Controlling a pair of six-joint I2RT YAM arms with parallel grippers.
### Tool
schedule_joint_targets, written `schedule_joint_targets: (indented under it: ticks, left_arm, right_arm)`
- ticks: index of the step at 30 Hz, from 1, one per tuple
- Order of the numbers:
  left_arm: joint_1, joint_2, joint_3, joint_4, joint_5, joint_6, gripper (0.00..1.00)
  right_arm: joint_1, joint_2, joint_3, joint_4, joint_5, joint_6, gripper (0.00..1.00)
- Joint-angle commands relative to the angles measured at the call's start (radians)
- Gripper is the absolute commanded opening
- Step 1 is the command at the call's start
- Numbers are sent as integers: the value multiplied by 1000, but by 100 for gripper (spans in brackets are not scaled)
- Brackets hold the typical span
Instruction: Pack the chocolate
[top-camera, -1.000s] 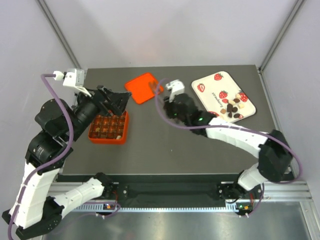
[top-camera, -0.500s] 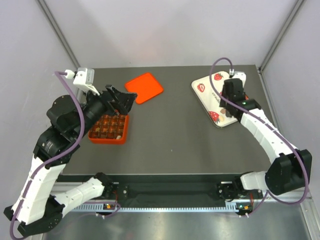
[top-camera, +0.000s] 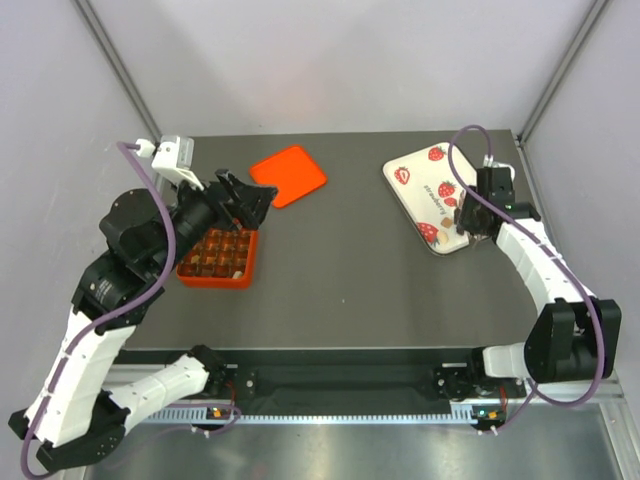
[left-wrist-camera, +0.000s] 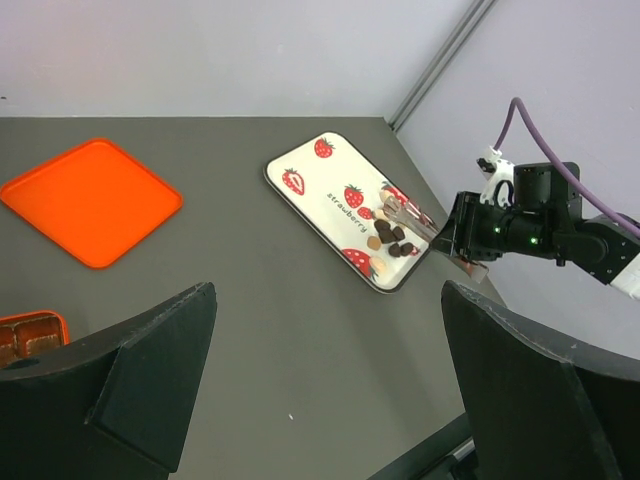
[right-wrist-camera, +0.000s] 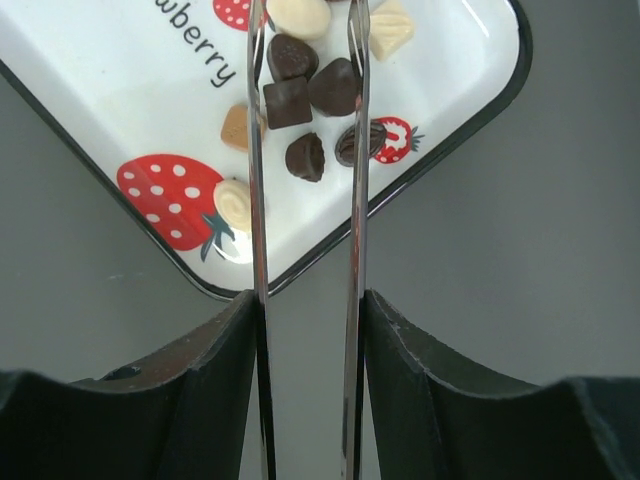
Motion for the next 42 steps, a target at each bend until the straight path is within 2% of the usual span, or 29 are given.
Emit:
schedule_joint_targets:
  ticks: [1, 21, 42]
  left_arm:
    - [3, 10, -2, 59, 15, -4, 99]
    - [3, 10, 4, 53, -5, 9, 99]
    - [3, 3, 6, 54, -14, 9, 99]
  right_arm:
    - [-32, 17, -3, 27, -43, -1, 45]
    - [-53, 165, 23, 123, -89, 21, 44]
    - [-23, 96, 59, 155, -145, 2, 37]
